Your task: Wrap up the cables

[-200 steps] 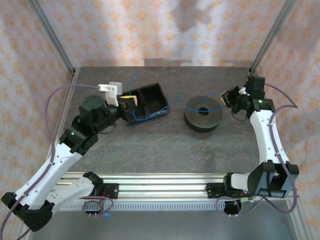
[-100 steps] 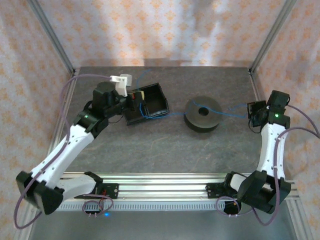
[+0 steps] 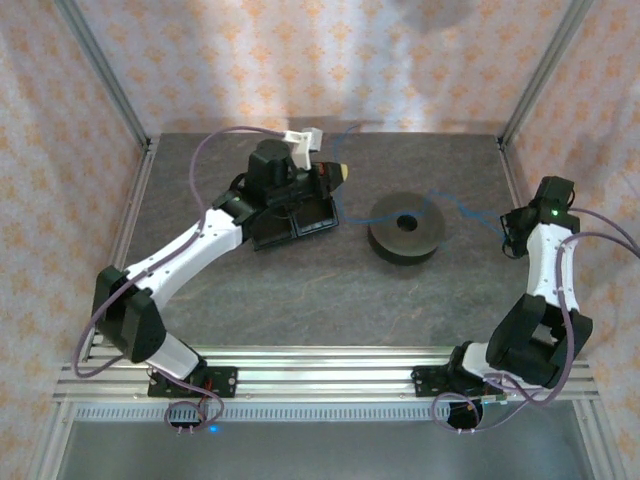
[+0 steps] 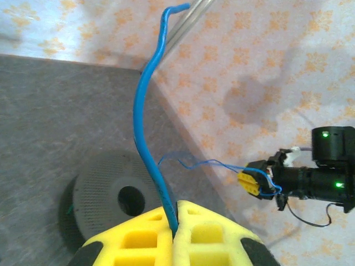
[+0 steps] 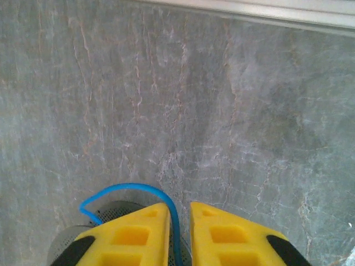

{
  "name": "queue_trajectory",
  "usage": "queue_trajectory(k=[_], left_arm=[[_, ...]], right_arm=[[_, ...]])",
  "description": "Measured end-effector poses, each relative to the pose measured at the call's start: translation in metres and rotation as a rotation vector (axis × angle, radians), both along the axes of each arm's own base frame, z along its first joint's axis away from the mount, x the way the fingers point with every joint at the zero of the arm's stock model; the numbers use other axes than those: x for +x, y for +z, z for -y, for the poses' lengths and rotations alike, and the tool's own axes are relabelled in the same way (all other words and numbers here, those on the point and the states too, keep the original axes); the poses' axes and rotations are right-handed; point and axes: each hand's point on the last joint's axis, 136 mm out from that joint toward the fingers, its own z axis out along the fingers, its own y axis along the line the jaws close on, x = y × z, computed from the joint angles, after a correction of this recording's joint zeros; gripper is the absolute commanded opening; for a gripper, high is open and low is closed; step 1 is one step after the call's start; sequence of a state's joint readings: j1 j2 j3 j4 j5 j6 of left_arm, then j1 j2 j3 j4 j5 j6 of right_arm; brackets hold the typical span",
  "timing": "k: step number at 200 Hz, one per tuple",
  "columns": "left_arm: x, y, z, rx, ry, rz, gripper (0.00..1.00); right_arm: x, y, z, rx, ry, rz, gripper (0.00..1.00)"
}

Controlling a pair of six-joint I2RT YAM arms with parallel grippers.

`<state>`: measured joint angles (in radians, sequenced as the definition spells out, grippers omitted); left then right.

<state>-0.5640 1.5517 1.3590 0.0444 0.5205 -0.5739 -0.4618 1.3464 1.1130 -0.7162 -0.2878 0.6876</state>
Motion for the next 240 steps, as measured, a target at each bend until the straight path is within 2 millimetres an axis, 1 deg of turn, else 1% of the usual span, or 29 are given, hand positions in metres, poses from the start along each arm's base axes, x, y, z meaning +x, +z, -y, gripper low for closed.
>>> queue_trajectory(k=[3, 14, 28, 42, 44, 51, 54, 60, 63, 82, 89, 103, 112, 120, 124, 126, 131, 136, 147, 151, 152, 160, 164, 169, 175, 192, 222, 231, 240], left_arm=[[0.002, 0.001, 0.003, -0.005, -0.002, 0.001, 0.00], [0.006, 0.004, 0.012, -0.019, -0.011, 0.007, 0.00], [0.012, 0.009, 0.020, -0.034, -0.014, 0.013, 0.00], [0.020, 0.015, 0.024, -0.046, -0.008, 0.018, 0.00], [0.021, 0.015, 0.026, -0.047, -0.007, 0.020, 0.00], [0.023, 0.018, 0.028, -0.051, -0.005, 0.023, 0.00], [0.024, 0.019, 0.028, -0.052, -0.002, 0.023, 0.00], [0.028, 0.021, 0.029, -0.055, 0.004, 0.027, 0.00], [0.029, 0.023, 0.030, -0.055, 0.007, 0.029, 0.00], [0.034, 0.031, 0.033, -0.056, 0.022, 0.036, 0.00], [0.035, 0.034, 0.033, -0.058, 0.028, 0.040, 0.00], [0.035, 0.039, 0.035, -0.058, 0.032, 0.041, 0.00], [0.034, 0.042, 0.037, -0.061, 0.035, 0.036, 0.00], [0.034, 0.044, 0.038, -0.064, 0.039, 0.033, 0.00], [0.034, 0.046, 0.039, -0.066, 0.041, 0.030, 0.00], [0.034, 0.046, 0.040, -0.066, 0.041, 0.029, 0.00], [0.034, 0.047, 0.041, -0.070, 0.043, 0.024, 0.00], [0.033, 0.047, 0.043, -0.073, 0.043, 0.015, 0.00], [0.032, 0.049, 0.045, -0.080, 0.050, -0.002, 0.00], [0.032, 0.049, 0.046, -0.083, 0.053, -0.007, 0.00], [0.032, 0.049, 0.046, -0.084, 0.055, -0.009, 0.00], [0.030, 0.050, 0.048, -0.095, 0.055, -0.023, 0.00], [0.031, 0.050, 0.048, -0.102, 0.058, -0.030, 0.00], [0.030, 0.050, 0.048, -0.108, 0.059, -0.040, 0.00], [0.028, 0.050, 0.050, -0.116, 0.058, -0.053, 0.00], [0.027, 0.049, 0.051, -0.131, 0.063, -0.082, 0.00], [0.022, 0.048, 0.057, -0.146, 0.058, -0.108, 0.00], [0.019, 0.049, 0.060, -0.149, 0.051, -0.110, 0.00], [0.016, 0.050, 0.063, -0.153, 0.044, -0.115, 0.00]], right_arm=[[0.001, 0.000, -0.001, 0.002, 0.014, 0.002, 0.61], [0.005, 0.004, -0.005, 0.010, 0.045, 0.024, 0.69], [0.009, 0.016, -0.010, 0.004, 0.091, 0.062, 0.76], [0.013, 0.037, -0.013, -0.019, 0.132, 0.117, 0.81], [0.014, 0.041, -0.013, -0.023, 0.134, 0.129, 0.84], [0.015, 0.051, -0.014, -0.039, 0.150, 0.150, 0.86], [0.016, 0.059, -0.015, -0.050, 0.160, 0.170, 0.86], [0.016, 0.068, -0.015, -0.067, 0.173, 0.191, 0.87], [0.016, 0.078, -0.016, -0.083, 0.187, 0.214, 0.87], [0.015, 0.110, -0.022, -0.129, 0.230, 0.294, 0.90], [0.014, 0.123, -0.026, -0.141, 0.251, 0.330, 0.95], [0.011, 0.140, -0.036, -0.147, 0.290, 0.389, 0.96], [0.010, 0.150, -0.044, -0.145, 0.318, 0.431, 0.94], [0.009, 0.160, -0.052, -0.144, 0.347, 0.469, 0.93], [0.009, 0.168, -0.061, -0.141, 0.380, 0.504, 0.92], [0.009, 0.168, -0.061, -0.141, 0.380, 0.504, 0.92], [0.010, 0.179, -0.075, -0.145, 0.431, 0.551, 0.90], [0.010, 0.185, -0.084, -0.148, 0.463, 0.576, 0.89], [0.011, 0.205, -0.122, -0.144, 0.599, 0.671, 0.86], [0.010, 0.210, -0.134, -0.142, 0.641, 0.699, 0.85], [0.010, 0.210, -0.134, -0.142, 0.641, 0.699, 0.84], [0.005, 0.219, -0.163, -0.140, 0.749, 0.756, 0.82], [0.003, 0.220, -0.172, -0.134, 0.781, 0.769, 0.81], [-0.002, 0.223, -0.192, -0.139, 0.853, 0.800, 0.80], [-0.005, 0.222, -0.204, -0.142, 0.902, 0.816, 0.78], [-0.015, 0.212, -0.240, -0.131, 1.046, 0.842, 0.70], [-0.016, 0.186, -0.273, -0.120, 1.191, 0.830, 0.64], [-0.017, 0.182, -0.283, -0.112, 1.231, 0.825, 0.63], [-0.016, 0.178, -0.292, -0.107, 1.269, 0.823, 0.59]])
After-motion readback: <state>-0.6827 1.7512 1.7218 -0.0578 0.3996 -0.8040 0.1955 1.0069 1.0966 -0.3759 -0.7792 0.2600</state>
